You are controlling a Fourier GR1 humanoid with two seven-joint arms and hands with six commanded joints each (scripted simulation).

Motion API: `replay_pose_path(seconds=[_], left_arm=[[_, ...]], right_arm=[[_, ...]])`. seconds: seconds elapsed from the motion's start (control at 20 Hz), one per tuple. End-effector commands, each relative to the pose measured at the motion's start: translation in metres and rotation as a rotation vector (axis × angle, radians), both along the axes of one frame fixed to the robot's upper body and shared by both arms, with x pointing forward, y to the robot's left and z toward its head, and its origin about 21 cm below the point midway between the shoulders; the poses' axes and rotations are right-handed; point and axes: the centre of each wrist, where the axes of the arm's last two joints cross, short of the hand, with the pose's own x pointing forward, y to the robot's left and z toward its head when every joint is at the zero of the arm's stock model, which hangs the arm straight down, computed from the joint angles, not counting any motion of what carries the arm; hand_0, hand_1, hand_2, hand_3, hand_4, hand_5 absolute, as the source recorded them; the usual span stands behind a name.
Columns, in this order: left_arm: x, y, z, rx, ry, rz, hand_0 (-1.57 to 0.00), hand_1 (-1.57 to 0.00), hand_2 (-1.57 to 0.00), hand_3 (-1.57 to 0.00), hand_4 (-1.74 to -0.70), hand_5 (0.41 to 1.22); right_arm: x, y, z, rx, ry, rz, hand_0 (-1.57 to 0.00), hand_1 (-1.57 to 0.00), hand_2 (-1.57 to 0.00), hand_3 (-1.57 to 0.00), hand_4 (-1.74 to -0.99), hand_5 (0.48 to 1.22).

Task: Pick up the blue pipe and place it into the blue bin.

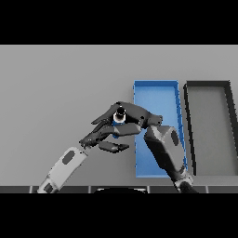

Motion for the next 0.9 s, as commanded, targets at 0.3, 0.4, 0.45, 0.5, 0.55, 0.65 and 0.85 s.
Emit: replay_pose_path(seconds=[0.3, 0.4, 0.45, 0.5, 0.55, 0.65, 0.85], left_arm=[[-0.002, -0.001, 0.003, -0.002, -0.009, -0.015, 0.00, 0.00, 0.00, 0.00, -0.87, 0.484], [-0.005, 0.000, 0.002, -0.002, -0.005, -0.007, 0.00, 0.00, 0.00, 0.00, -0.86, 0.484], [-0.006, 0.004, -0.001, 0.006, -0.002, 0.002, 0.00, 0.00, 0.00, 0.00, -0.86, 0.484], [-0.007, 0.003, 0.001, 0.005, 0.001, 0.001, 0.00, 0.00, 0.00, 0.00, -0.85, 0.484], [-0.006, 0.003, 0.002, 0.011, -0.004, 0.003, 0.00, 0.00, 0.00, 0.00, -0.84, 0.481], [-0.003, 0.004, 0.005, 0.021, -0.019, 0.019, 0.00, 0.00, 0.00, 0.00, -0.84, 0.474], [-0.006, 0.008, 0.002, 0.037, -0.017, 0.033, 0.00, 0.00, 0.00, 0.00, -0.83, 0.463]], right_arm=[[0.024, -0.014, 0.085, 0.095, -0.147, -0.098, -1.57, -1.57, -1.57, -1.57, -1.496, 1.221], [0.038, -0.023, 0.098, 0.117, -0.158, -0.199, -1.57, -1.57, -1.57, -1.57, -1.497, 1.221], [0.048, -0.033, 0.099, 0.104, -0.161, -0.267, -1.57, -1.57, -1.57, -1.57, -1.498, 1.221], [0.054, -0.040, 0.097, 0.089, -0.162, -0.312, -1.57, -1.57, -1.57, -1.57, -1.498, 1.221], [0.065, -0.048, 0.097, 0.060, -0.151, -0.375, -1.57, -1.57, -1.57, -1.57, -1.498, 1.221], [0.081, -0.071, 0.085, 0.026, -0.086, -0.483, -1.57, -1.57, -1.57, -1.57, -1.498, 1.221], [0.103, -0.113, 0.046, -0.032, 0.064, -0.664, -1.57, -1.57, -1.57, -1.57, -1.499, 1.221]])
